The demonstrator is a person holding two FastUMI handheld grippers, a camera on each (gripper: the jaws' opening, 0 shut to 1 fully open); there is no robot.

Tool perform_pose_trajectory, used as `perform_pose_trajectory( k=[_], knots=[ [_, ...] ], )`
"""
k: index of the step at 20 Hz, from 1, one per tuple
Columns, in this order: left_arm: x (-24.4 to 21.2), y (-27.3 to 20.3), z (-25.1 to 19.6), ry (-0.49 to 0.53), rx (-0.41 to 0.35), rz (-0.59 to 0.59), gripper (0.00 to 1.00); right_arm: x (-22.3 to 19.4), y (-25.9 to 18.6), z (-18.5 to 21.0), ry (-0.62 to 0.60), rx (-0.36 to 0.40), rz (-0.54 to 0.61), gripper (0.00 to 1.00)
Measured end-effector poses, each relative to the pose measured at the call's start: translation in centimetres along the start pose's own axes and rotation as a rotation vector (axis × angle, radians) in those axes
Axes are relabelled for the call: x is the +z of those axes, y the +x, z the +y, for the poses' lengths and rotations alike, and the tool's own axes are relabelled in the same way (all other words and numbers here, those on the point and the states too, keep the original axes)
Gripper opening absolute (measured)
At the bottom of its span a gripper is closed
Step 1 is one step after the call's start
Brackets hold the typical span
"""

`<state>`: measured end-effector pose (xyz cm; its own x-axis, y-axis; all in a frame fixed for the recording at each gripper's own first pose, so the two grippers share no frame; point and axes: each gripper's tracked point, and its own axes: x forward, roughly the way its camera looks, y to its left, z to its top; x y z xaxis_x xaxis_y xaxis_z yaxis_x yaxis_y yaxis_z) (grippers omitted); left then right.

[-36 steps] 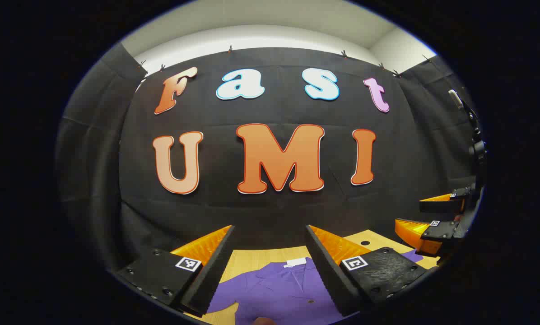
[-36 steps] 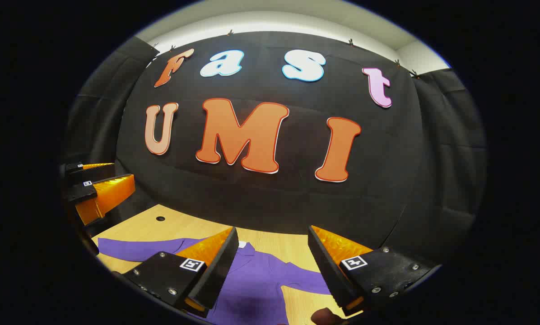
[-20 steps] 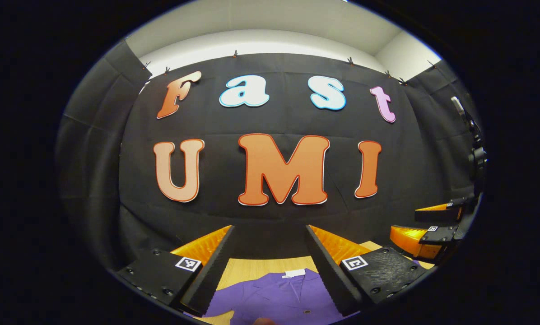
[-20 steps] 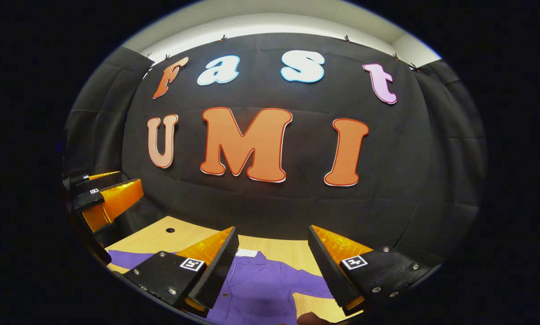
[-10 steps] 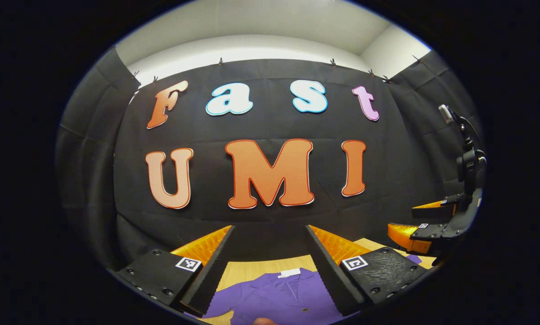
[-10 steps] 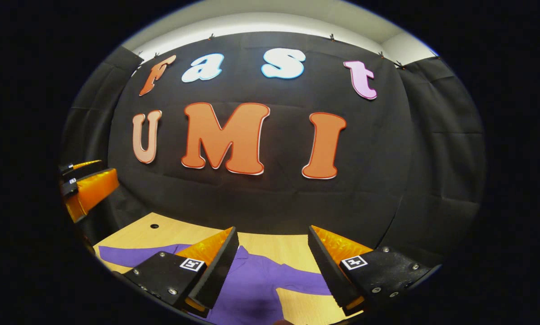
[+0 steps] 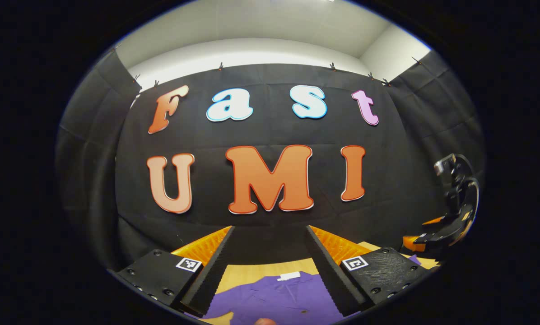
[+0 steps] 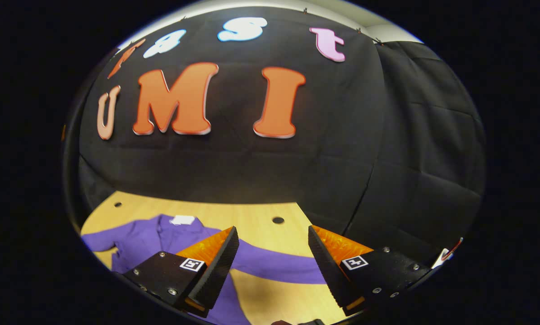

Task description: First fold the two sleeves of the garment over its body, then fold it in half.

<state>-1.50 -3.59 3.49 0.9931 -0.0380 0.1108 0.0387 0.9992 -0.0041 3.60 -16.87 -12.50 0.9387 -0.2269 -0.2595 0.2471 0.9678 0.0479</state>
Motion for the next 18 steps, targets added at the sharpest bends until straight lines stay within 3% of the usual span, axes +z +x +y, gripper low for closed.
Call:
perform_pose_trajectory(
  k=[8, 11, 18],
  knots=[
    [-1.1, 0.0, -1.0, 0.043, 0.016, 0.043, 0.97, -8.9, 4.5, -7.8, 0.020, -0.116, 0.221, 0.95],
    [-1.7, 0.1, -1.6, 0.047, 0.018, 0.065, 0.97, -11.6, 6.4, -8.4, 0.097, -0.041, 0.322, 0.95],
    [-4.2, -0.4, -1.6, 0.066, 0.078, 0.147, 0.99, -18.2, 11.5, -13.5, 0.244, -0.071, 0.591, 0.96]
  ],
)
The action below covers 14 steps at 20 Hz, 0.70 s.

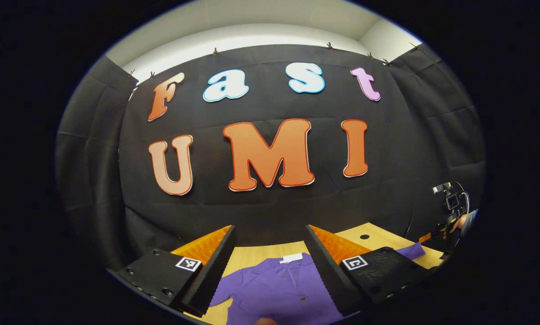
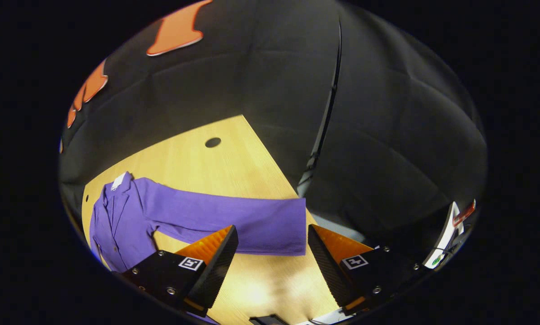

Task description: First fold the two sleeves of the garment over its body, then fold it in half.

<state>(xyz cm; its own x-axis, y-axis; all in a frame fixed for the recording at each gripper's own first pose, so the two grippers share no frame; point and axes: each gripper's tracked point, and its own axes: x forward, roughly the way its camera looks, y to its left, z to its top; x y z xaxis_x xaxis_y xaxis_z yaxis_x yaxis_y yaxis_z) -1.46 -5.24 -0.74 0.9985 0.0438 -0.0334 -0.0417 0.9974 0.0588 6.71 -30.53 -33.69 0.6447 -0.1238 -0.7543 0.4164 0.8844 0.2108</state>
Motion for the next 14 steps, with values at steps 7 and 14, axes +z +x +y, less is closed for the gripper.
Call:
perform_pose_trajectory(
  k=[7, 14],
  knots=[
    [-0.4, -0.5, -0.3, 0.063, 0.066, 0.038, 0.97, -2.1, 6.5, -1.9, 0.131, 0.029, 0.246, 0.94],
    [-2.6, 0.2, -2.1, 0.099, 0.080, 0.118, 0.98, -3.5, 9.4, -2.5, 0.223, 0.025, 0.321, 0.82]
  ],
)
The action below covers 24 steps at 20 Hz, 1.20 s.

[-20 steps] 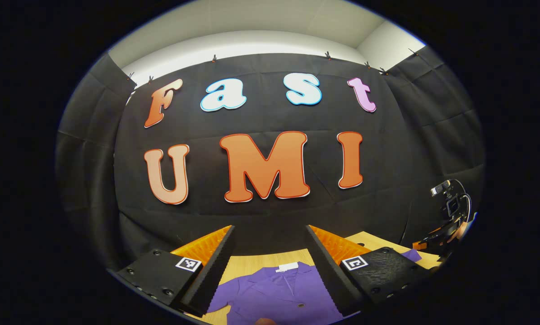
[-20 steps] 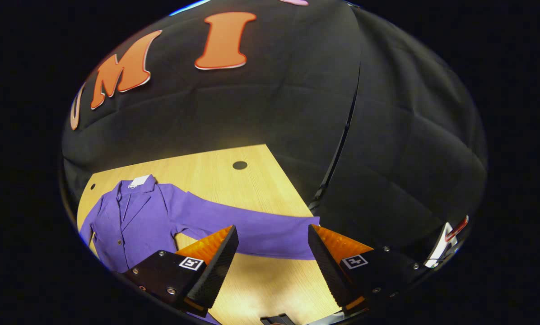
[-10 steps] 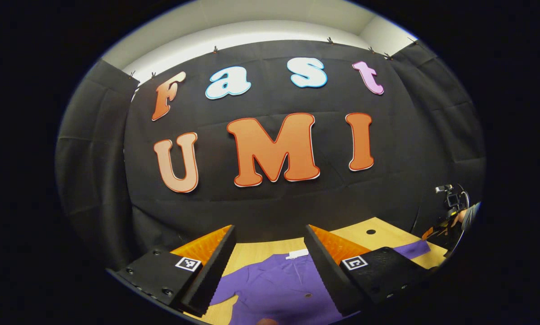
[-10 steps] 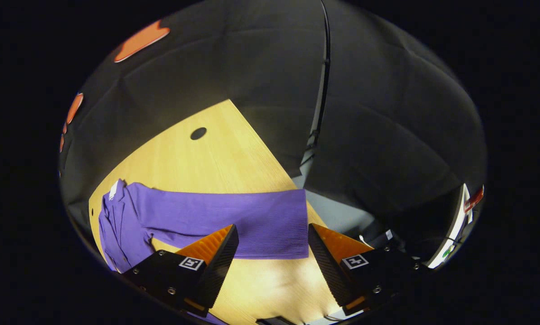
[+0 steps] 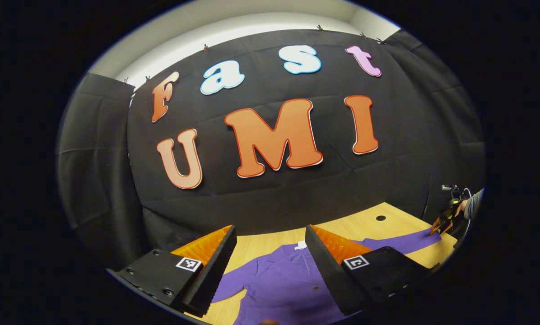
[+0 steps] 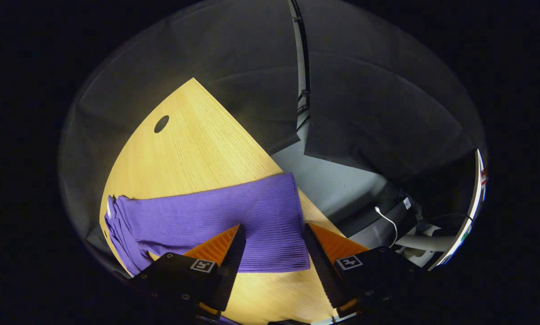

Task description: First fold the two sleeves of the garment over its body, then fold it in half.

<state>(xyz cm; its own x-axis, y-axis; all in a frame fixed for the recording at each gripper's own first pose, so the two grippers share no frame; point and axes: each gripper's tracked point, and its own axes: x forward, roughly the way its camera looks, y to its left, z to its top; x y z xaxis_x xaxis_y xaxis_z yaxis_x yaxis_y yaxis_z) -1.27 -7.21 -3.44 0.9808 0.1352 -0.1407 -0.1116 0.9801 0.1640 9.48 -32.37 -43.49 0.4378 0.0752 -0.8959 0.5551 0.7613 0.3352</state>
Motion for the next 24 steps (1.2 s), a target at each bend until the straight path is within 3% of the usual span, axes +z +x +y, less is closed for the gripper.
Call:
perform_pose_trajectory(
  k=[1, 2, 3, 4, 5, 6, 8, 9, 10, 12, 18, 24],
  knots=[
    [-0.1, 0.2, -0.3, -0.003, -0.004, 0.007, 0.98, 0.2, 0.5, 0.1, -0.008, -0.005, -0.003, 0.89],
    [-0.1, 0.4, -0.6, -0.004, -0.006, 0.009, 0.98, -0.2, 0.6, -0.4, -0.017, -0.031, 0.008, 0.75],
    [-0.1, 0.6, -0.8, -0.005, -0.007, 0.009, 0.98, -0.4, 0.5, -0.9, -0.027, -0.060, 0.010, 0.73],
    [-0.1, 0.6, -1.1, -0.006, -0.010, 0.012, 0.98, -0.6, 0.5, -1.5, -0.043, -0.090, 0.007, 0.62],
    [-0.1, 0.7, -1.4, -0.011, -0.016, 0.015, 0.98, -0.7, 0.4, -1.8, -0.053, -0.112, 0.000, 0.61],
    [-0.3, 0.8, -1.8, -0.015, -0.024, 0.018, 0.98, -0.7, 0.3, -1.7, -0.065, -0.116, -0.010, 0.37],
    [-0.5, 0.8, -2.2, -0.023, -0.035, 0.026, 0.98, -0.3, 0.4, -1.4, -0.100, -0.111, -0.044, 0.29],
    [-0.7, 0.7, -2.4, -0.030, -0.040, 0.033, 0.98, -0.4, 0.5, -1.3, -0.102, -0.110, -0.047, 0.10],
    [-0.9, 0.4, -2.4, -0.036, -0.044, 0.038, 0.98, -0.7, 0.4, -1.0, -0.093, -0.100, -0.031, 0.03],
    [-1.1, -0.2, -1.9, -0.037, -0.045, 0.032, 0.98, -1.6, -0.7, 0.2, -0.065, -0.047, 0.003, 0.03],
    [-1.8, -0.1, 1.4, -0.072, -0.064, 0.016, 0.98, -1.5, -8.2, 4.2, -0.047, 0.040, -0.090, 0.03],
    [-2.7, 0.2, 5.3, -0.102, -0.102, -0.012, 0.98, -3.0, -16.9, 9.4, -0.124, 0.067, -0.220, 0.02]
  ],
)
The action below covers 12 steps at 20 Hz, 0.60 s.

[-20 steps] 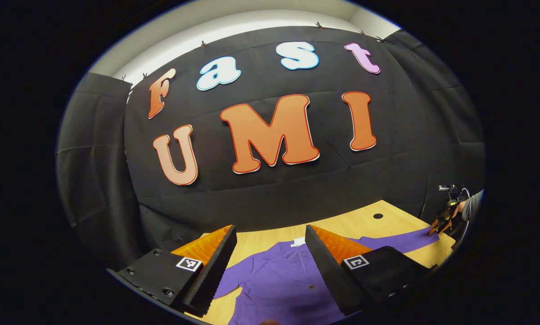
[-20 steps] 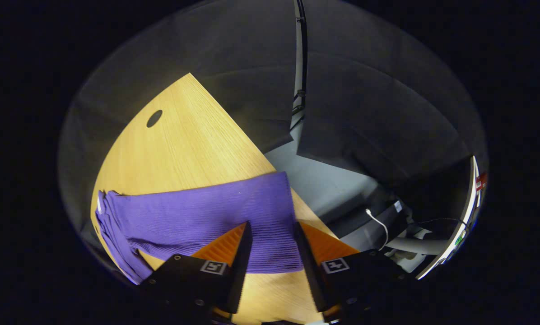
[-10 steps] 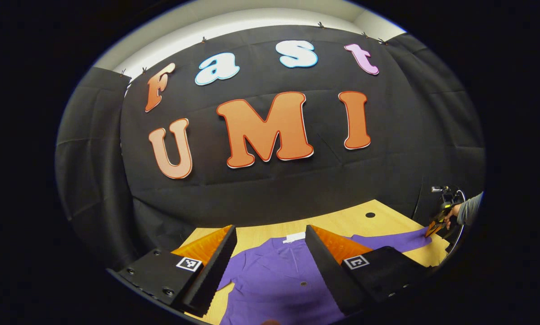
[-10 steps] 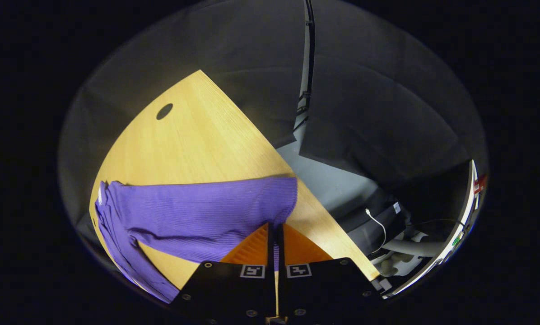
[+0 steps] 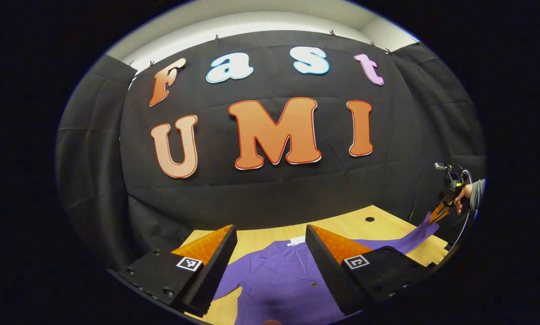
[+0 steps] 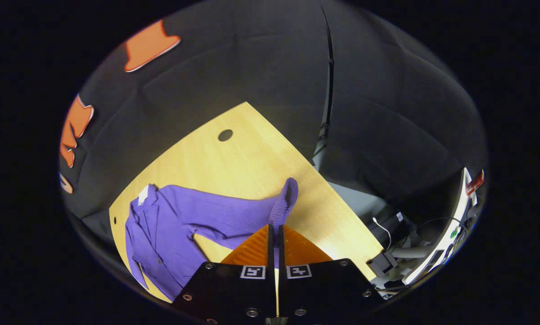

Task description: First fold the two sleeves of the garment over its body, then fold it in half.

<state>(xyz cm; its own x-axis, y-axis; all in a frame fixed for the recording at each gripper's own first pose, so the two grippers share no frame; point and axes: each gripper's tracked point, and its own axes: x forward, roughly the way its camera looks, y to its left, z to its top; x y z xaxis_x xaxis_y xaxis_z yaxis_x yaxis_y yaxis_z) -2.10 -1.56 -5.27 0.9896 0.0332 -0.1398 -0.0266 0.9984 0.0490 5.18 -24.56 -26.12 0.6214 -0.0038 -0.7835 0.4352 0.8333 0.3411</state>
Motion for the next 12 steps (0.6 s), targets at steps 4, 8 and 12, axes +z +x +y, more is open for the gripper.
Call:
perform_pose_trajectory(
  k=[4, 8, 12],
  knots=[
    [-0.9, 0.1, 2.9, -0.030, -0.002, 0.001, 0.98, 0.0, -4.6, 4.1, -0.030, 0.013, -0.050, 0.03],
    [-1.5, 0.1, 5.8, -0.056, 0.006, -0.005, 0.98, 0.4, -7.4, 9.4, -0.074, 0.062, -0.087, 0.02],
    [-2.4, -0.1, 9.4, -0.074, 0.044, 0.001, 0.98, -0.1, -9.1, 17.3, -0.148, 0.157, -0.105, 0.02]
  ],
)
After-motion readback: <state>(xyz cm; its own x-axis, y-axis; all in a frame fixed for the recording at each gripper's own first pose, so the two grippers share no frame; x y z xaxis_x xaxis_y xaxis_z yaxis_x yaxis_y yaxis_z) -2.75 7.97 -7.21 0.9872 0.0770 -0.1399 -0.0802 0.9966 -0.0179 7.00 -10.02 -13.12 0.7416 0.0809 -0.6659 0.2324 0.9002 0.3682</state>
